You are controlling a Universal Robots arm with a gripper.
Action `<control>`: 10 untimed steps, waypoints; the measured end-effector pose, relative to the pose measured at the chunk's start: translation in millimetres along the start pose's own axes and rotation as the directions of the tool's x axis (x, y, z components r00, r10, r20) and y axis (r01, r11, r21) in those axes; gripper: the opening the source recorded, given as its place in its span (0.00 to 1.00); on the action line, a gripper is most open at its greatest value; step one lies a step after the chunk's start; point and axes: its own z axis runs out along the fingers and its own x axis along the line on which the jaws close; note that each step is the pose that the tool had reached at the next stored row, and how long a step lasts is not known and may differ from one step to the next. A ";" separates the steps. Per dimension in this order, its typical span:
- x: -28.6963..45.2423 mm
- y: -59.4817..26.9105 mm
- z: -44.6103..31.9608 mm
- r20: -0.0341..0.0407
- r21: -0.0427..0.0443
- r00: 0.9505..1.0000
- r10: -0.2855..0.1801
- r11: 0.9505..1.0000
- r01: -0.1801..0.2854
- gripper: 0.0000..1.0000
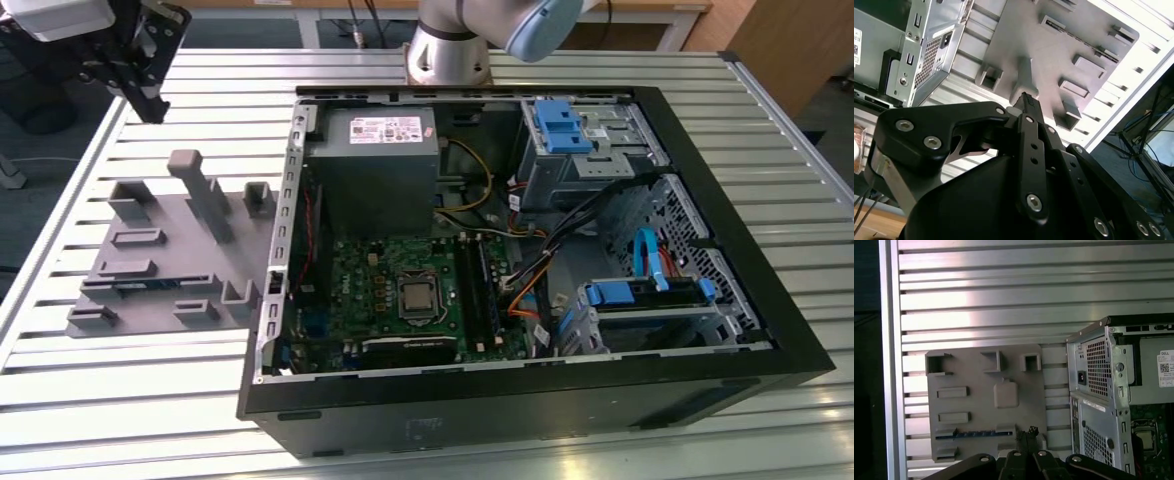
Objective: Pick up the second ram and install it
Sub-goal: 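Reach for the second ram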
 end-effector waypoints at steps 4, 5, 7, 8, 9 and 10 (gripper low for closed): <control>3.0 -3.1 -0.2 0.000 0.000 1.000 0.000 1.000 0.000 0.11; 4.3 -3.7 -0.3 0.000 0.000 1.000 0.000 1.000 0.000 0.11; 7.4 -4.5 -0.4 0.000 0.000 1.000 0.000 1.000 0.000 0.11; 9.2 -4.9 -0.4 0.000 0.000 1.000 0.000 1.000 0.000 0.11; 11.1 -5.4 -0.5 0.000 0.000 1.000 0.000 1.000 0.000 0.11; 13.0 -5.8 -0.5 0.000 0.000 1.000 0.000 1.000 0.000 0.11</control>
